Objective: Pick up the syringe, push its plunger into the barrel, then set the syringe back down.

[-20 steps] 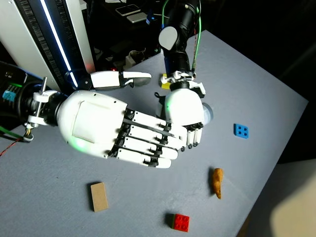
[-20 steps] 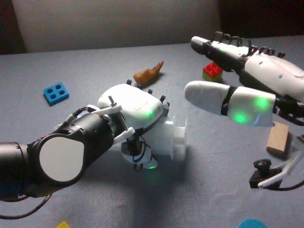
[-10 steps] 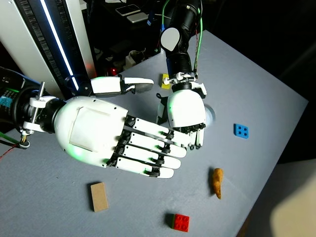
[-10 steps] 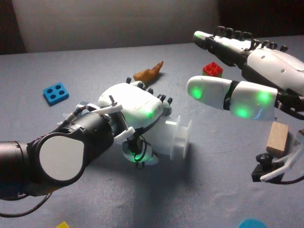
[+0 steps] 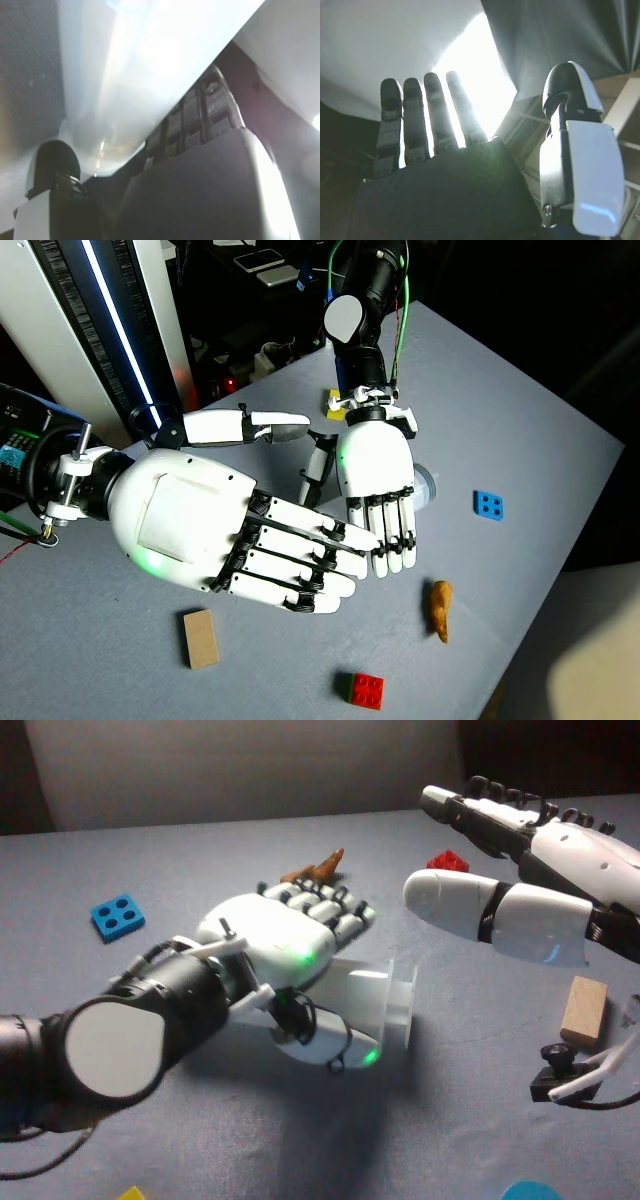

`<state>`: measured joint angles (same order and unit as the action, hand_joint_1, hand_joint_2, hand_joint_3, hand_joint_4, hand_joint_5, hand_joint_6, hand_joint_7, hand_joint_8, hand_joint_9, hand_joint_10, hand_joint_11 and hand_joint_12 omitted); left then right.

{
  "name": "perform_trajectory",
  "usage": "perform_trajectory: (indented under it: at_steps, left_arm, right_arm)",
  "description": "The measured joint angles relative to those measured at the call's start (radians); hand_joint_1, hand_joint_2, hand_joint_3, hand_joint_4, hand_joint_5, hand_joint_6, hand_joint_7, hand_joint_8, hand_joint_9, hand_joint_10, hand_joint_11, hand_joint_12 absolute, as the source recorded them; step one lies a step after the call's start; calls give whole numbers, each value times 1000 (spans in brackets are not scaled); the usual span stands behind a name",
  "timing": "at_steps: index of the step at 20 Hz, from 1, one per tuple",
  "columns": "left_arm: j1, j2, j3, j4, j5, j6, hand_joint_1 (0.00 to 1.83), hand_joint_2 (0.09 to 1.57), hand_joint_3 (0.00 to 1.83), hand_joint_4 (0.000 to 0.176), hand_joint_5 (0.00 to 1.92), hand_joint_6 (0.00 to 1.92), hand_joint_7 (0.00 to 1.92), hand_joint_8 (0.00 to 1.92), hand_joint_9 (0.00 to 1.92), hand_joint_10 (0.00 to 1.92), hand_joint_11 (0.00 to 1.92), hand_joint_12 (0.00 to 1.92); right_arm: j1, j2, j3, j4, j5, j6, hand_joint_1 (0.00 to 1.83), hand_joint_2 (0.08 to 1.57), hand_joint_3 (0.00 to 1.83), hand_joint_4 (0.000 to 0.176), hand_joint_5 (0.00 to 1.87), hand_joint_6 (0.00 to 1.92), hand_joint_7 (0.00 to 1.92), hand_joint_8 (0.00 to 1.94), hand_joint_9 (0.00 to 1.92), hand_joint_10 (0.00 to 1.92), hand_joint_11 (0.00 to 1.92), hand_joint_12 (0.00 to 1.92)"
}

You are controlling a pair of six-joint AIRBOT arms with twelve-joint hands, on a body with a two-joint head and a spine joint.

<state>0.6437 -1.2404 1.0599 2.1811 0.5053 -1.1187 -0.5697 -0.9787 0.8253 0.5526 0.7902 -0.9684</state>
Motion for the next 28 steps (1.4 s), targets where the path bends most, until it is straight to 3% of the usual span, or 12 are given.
perform_trajectory:
  at_steps: [9,12,16,17,20,21,22,23,24,25,27,28]
  left_arm:
    - [-77,151,-71,-10,-29,57,226,991,1,2,0,0,0,0,0,0,0,0]
    - [-95,226,-142,-126,-27,164,259,981,0,10,0,0,0,0,0,0,0,0]
    - [-97,309,-233,-229,55,184,265,988,0,14,0,0,0,0,0,0,0,0]
    - [-107,334,-265,-256,87,192,279,989,0,31,34,12,0,0,0,0,0,0]
    - [-130,370,-313,-281,148,206,227,1029,5,28,113,13,45,3,39,5,24,16]
    - [-140,377,-327,-312,165,211,275,1067,1,0,351,10,266,15,256,22,65,519]
    - [-144,379,-337,-332,177,225,275,1067,1,0,351,10,266,15,256,22,65,519]
    - [-154,379,-345,-366,188,266,273,1107,0,0,518,38,464,54,497,118,139,957]
    - [-156,379,-350,-380,197,282,264,1124,0,0,654,52,651,109,618,315,214,1181]
    - [-157,379,-355,-387,201,285,218,1224,10,0,743,851,831,887,704,1214,479,1649]
    - [-157,378,-359,-398,199,285,218,1282,5,0,659,1524,758,1611,711,1805,665,1888]
    - [-157,378,-359,-404,199,284,218,1282,5,0,659,1524,758,1611,711,1805,665,1888]
  right_arm:
    - [0,0,0,2,-11,-189,0,1061,1,0,97,3,108,5,104,3,0,519]
    - [16,1,0,35,-16,-245,0,1063,2,0,98,5,112,4,106,3,0,500]
    - [37,11,-4,122,-36,-295,0,1068,2,0,105,4,118,3,114,4,0,523]
    - [37,22,-17,132,-53,-309,0,1063,0,0,109,2,123,3,126,6,0,573]
    - [37,41,-58,132,-90,-313,0,1060,0,0,185,16,206,16,203,22,0,743]
    - [37,43,-70,131,-97,-312,55,1086,2,0,387,22,445,23,436,41,39,1050]
    - [38,45,-79,131,-101,-308,55,1086,2,0,387,22,445,23,436,41,39,1050]
    - [39,50,-90,130,-104,-304,110,1106,2,0,545,31,671,52,668,154,248,1272]
    - [40,55,-97,126,-101,-302,123,1119,0,0,672,28,815,81,720,455,372,1425]
    - [40,56,-102,128,-100,-300,172,1180,5,0,563,1097,635,1371,628,1642,615,1871]
    - [39,56,-103,130,-104,-302,126,1237,8,0,517,1843,670,1901,734,1910,822,1919]
    - [39,56,-104,128,-100,-309,126,1237,8,0,517,1843,670,1901,734,1910,822,1919]
